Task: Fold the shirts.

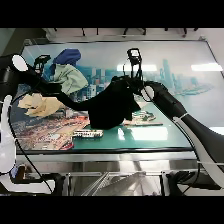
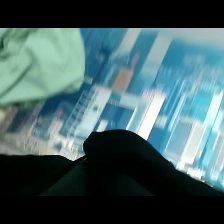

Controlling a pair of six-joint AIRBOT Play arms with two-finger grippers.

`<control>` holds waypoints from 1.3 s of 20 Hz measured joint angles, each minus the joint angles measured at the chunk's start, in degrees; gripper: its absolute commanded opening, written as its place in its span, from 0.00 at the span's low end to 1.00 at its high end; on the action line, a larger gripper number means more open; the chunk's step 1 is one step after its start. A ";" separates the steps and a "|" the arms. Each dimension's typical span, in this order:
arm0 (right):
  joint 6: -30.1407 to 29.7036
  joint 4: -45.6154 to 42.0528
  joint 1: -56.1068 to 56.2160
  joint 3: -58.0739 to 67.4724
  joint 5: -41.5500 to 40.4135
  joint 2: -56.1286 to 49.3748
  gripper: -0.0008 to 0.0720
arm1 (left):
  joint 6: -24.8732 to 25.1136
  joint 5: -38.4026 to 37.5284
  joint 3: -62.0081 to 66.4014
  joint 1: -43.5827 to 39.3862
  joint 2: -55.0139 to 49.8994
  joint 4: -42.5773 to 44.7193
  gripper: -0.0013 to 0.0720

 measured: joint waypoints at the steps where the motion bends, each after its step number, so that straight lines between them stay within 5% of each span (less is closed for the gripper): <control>1: 0.04 0.00 -0.11 0.13 -1.53 -0.52 0.98 | -0.02 -0.70 0.00 -0.13 0.00 0.15 0.04; 4: 1.40 0.02 -2.14 0.48 0.87 1.16 0.98 | -0.02 -2.47 0.00 -0.35 0.00 0.24 0.04; 8: 5.01 -0.28 -10.34 -2.05 21.44 11.26 0.98 | -0.15 -4.70 0.00 -0.44 0.00 0.59 0.04; 11: 7.67 4.07 -13.88 -15.13 32.68 20.02 0.97 | -0.70 -5.57 0.00 -0.44 0.00 0.46 0.04; 18: 8.85 32.52 -2.27 -37.24 16.13 18.80 0.97 | -1.09 -6.97 0.00 0.98 -0.02 -5.73 0.04; 26: -2.40 60.11 10.43 -20.85 4.83 -8.48 0.97 | -1.16 -7.65 0.00 4.85 -0.02 -10.47 0.04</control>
